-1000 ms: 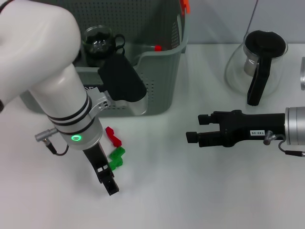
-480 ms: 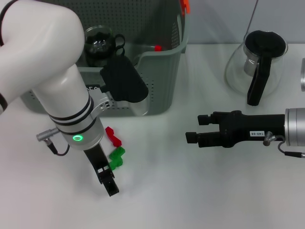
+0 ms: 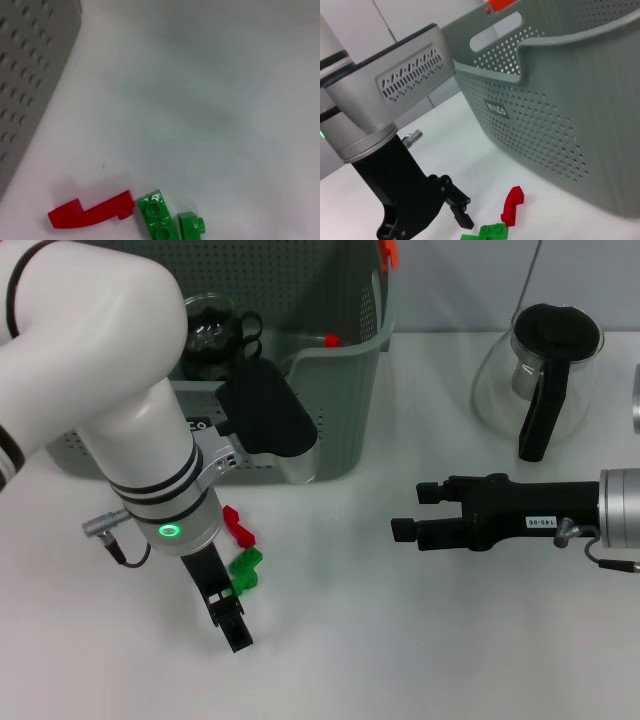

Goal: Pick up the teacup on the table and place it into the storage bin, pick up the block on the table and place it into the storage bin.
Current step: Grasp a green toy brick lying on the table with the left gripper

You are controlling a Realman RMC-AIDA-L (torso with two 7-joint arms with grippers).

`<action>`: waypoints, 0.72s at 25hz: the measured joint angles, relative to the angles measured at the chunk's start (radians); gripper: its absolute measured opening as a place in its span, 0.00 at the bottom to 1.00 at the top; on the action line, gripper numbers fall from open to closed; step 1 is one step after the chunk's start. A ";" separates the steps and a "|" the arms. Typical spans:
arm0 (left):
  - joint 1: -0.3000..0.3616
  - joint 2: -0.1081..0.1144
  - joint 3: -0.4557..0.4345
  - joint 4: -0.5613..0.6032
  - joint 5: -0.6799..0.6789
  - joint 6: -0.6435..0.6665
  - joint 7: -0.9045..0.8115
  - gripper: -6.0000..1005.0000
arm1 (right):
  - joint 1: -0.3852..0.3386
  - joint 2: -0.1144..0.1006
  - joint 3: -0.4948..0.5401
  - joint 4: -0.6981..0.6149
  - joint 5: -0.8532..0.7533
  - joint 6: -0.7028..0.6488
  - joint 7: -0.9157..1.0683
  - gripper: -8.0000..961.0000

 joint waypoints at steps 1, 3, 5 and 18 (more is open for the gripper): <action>-0.004 0.000 0.000 -0.006 0.000 0.000 -0.001 0.94 | 0.000 0.000 0.000 -0.001 0.000 0.000 0.000 0.92; -0.010 0.000 0.001 -0.014 0.000 -0.002 -0.004 0.94 | 0.000 -0.001 0.000 -0.002 0.000 0.000 0.000 0.92; -0.016 0.000 0.001 -0.021 0.000 -0.004 -0.006 0.94 | 0.000 -0.002 0.001 -0.002 0.000 0.000 0.000 0.92; -0.048 0.001 0.000 -0.065 0.000 -0.028 -0.009 0.70 | 0.000 -0.003 0.011 -0.004 -0.005 0.000 -0.003 0.92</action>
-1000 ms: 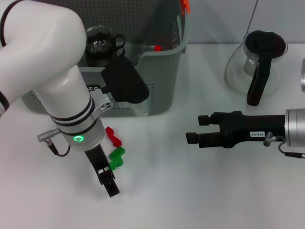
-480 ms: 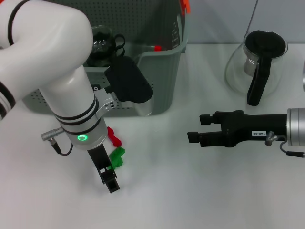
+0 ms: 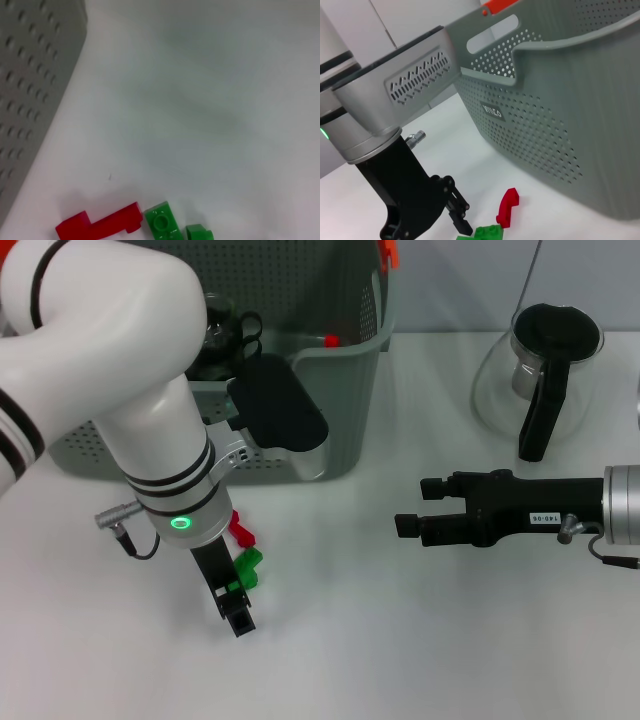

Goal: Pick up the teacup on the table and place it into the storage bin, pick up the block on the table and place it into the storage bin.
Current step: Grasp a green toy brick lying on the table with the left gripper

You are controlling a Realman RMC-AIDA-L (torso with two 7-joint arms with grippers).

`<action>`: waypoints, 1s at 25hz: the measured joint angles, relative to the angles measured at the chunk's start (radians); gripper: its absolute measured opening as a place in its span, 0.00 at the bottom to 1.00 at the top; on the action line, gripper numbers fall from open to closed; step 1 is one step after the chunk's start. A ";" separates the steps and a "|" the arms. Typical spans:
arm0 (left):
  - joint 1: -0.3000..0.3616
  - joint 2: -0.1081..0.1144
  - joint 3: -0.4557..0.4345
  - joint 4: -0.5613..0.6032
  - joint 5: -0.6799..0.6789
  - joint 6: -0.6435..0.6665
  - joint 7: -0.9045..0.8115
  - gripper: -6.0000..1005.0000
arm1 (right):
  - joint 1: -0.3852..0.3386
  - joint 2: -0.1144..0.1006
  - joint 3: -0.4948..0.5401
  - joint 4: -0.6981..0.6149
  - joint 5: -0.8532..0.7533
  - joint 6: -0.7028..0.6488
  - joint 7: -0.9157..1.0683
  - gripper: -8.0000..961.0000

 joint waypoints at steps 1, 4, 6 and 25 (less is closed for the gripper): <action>-0.005 0.000 0.000 -0.005 0.000 -0.001 0.000 0.70 | 0.000 0.000 0.000 0.000 0.000 0.000 0.000 0.92; -0.018 0.000 0.000 -0.025 0.000 -0.005 0.000 0.70 | 0.000 0.000 0.000 0.000 0.000 0.000 0.000 0.92; -0.024 0.000 0.000 -0.034 -0.001 -0.009 0.000 0.70 | 0.000 0.000 0.000 0.000 0.000 0.000 0.000 0.92; -0.038 0.000 0.002 -0.037 -0.001 -0.022 0.001 0.69 | 0.002 -0.001 0.010 -0.001 -0.001 0.002 0.000 0.92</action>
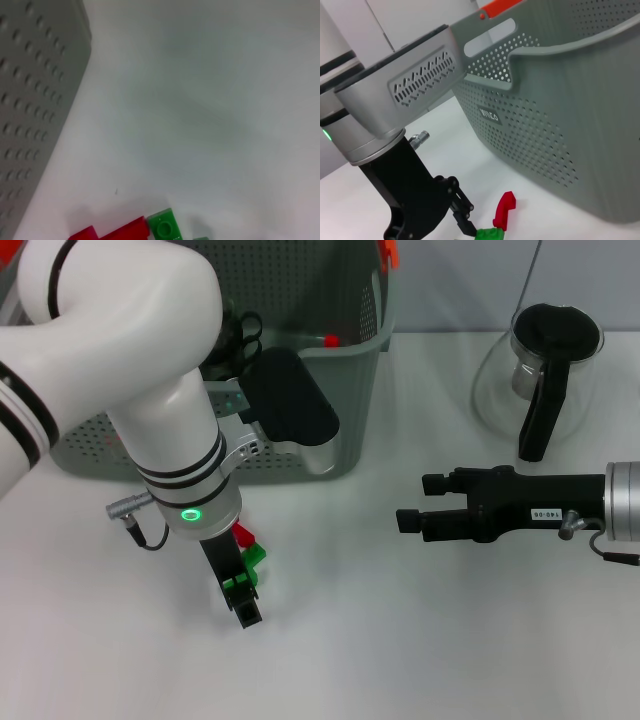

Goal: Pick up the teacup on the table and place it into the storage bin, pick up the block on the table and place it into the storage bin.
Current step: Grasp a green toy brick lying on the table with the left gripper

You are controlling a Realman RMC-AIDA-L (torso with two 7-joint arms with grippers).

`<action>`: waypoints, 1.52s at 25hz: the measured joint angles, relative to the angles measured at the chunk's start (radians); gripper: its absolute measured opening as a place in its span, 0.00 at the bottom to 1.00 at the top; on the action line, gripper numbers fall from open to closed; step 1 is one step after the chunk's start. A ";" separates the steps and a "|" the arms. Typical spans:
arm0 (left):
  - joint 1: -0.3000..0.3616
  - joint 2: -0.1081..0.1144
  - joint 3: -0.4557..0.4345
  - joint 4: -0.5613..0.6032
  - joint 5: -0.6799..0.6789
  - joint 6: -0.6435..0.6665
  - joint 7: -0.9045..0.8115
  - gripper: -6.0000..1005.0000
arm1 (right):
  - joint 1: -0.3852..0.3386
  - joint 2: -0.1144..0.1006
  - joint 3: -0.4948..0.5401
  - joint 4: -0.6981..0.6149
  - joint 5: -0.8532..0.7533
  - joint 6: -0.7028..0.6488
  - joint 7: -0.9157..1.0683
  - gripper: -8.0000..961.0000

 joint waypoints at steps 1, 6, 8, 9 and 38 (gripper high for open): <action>0.000 0.000 0.000 0.000 0.000 0.000 0.000 0.69 | 0.000 0.000 0.001 0.000 0.000 0.000 0.000 0.92; 0.000 0.004 0.000 0.002 0.001 0.006 -0.001 0.68 | 0.001 -0.001 0.002 0.000 -0.001 0.001 0.000 0.92; 0.000 0.004 0.000 0.001 0.001 0.009 -0.001 0.68 | 0.001 -0.001 0.003 0.000 0.000 0.002 0.000 0.92; 0.000 0.004 0.000 -0.001 0.001 0.009 -0.001 0.68 | 0.001 -0.001 0.003 0.000 0.000 0.002 0.000 0.92; 0.000 0.001 0.023 -0.008 0.019 -0.023 -0.003 0.36 | -0.003 -0.001 0.003 0.000 0.000 0.006 0.000 0.92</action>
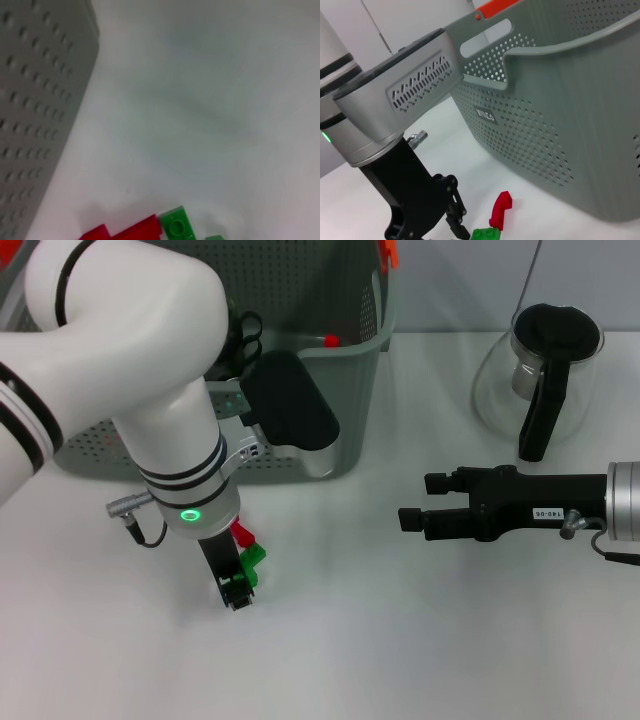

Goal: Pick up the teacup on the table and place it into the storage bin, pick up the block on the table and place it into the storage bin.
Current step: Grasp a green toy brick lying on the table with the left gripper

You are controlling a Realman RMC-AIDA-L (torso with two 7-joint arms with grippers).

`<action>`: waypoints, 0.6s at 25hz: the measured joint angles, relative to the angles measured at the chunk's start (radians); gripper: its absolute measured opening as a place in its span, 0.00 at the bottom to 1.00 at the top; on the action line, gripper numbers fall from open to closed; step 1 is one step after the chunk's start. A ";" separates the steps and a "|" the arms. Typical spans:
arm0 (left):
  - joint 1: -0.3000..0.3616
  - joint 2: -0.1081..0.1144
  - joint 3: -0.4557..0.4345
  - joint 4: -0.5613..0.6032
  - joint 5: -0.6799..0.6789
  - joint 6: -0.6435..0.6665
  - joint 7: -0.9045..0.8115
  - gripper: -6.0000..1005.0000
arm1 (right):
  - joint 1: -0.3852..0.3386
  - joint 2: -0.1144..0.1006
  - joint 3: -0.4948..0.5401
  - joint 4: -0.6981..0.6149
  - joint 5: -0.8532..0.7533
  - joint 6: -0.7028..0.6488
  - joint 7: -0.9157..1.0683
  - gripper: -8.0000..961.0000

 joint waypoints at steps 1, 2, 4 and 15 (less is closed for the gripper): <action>0.000 0.000 0.000 0.000 0.001 -0.002 -0.001 0.35 | 0.000 0.000 0.000 0.000 0.000 0.000 0.000 0.92; 0.000 0.000 0.000 0.000 0.001 -0.004 -0.002 0.35 | 0.000 0.000 0.000 0.000 0.000 0.000 0.000 0.92; 0.000 0.000 0.000 0.000 0.002 -0.007 -0.005 0.34 | 0.000 0.000 0.000 0.000 0.000 0.000 0.000 0.92; -0.017 0.000 0.000 -0.043 0.004 -0.020 -0.007 0.29 | 0.006 0.000 0.000 0.000 0.001 -0.001 0.000 0.92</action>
